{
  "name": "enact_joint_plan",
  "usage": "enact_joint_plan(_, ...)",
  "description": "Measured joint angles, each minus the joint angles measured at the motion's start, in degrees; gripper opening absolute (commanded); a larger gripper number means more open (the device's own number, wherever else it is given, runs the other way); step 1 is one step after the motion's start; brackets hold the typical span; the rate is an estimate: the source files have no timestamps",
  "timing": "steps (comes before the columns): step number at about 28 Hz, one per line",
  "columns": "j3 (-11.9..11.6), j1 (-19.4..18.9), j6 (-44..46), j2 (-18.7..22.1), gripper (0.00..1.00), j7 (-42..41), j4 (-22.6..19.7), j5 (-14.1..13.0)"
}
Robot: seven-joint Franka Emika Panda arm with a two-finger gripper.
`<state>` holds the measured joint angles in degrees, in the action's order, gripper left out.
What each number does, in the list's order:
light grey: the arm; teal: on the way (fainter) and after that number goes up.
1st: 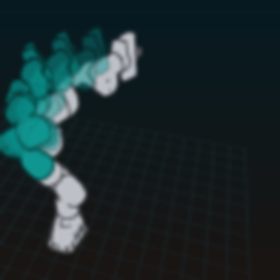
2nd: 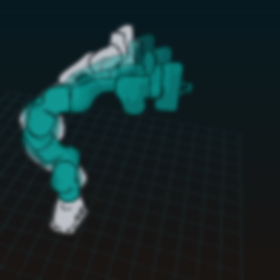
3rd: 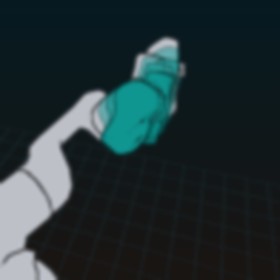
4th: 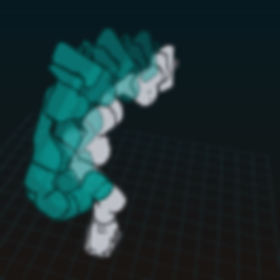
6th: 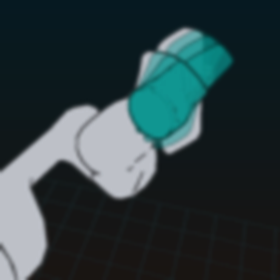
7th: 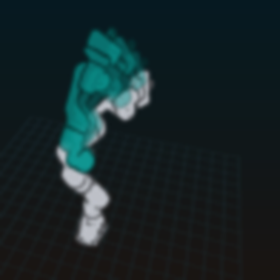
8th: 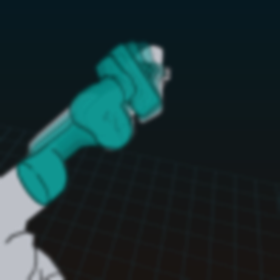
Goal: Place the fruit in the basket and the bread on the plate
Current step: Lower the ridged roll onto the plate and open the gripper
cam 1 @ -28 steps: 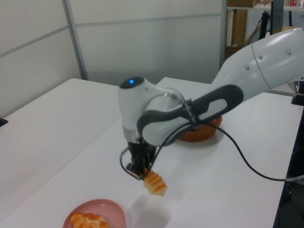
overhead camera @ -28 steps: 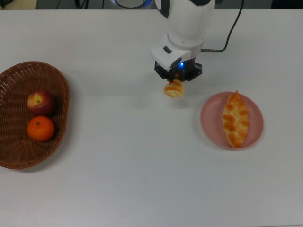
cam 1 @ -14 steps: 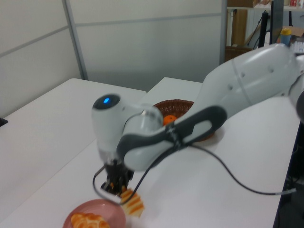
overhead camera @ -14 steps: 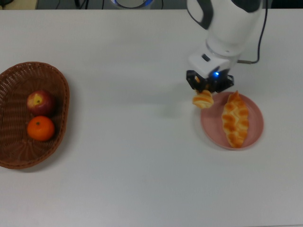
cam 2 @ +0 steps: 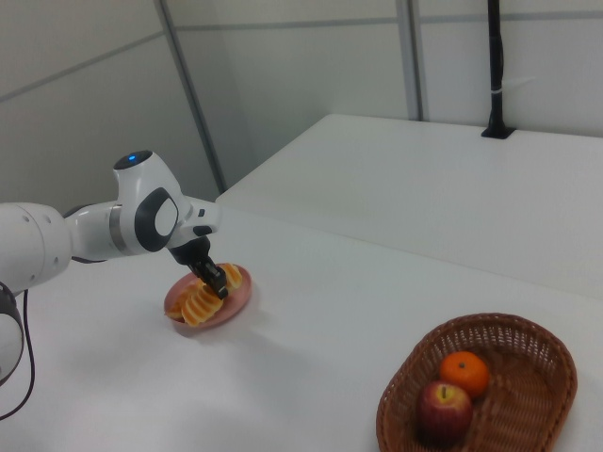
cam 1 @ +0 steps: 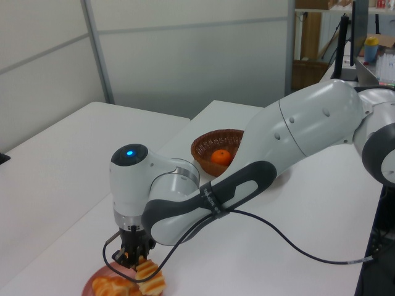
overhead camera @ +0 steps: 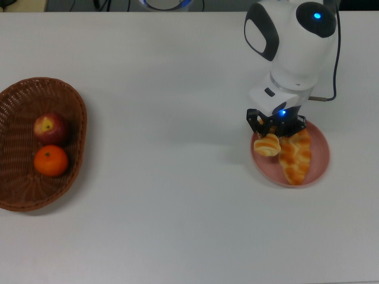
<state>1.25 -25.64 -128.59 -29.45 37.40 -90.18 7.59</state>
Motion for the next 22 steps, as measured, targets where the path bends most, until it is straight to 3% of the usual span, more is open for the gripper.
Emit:
enact_joint_plan(12,0.0,0.01,-0.05,1.04,1.0,2.44,1.87,0.05)
enact_joint_plan(18,0.0,0.01,6.75,4.93,1.0,2.26,2.36,0.04)
enact_joint_plan(22,-0.18,0.34,14.81,8.94,1.0,-2.12,2.22,-0.97)
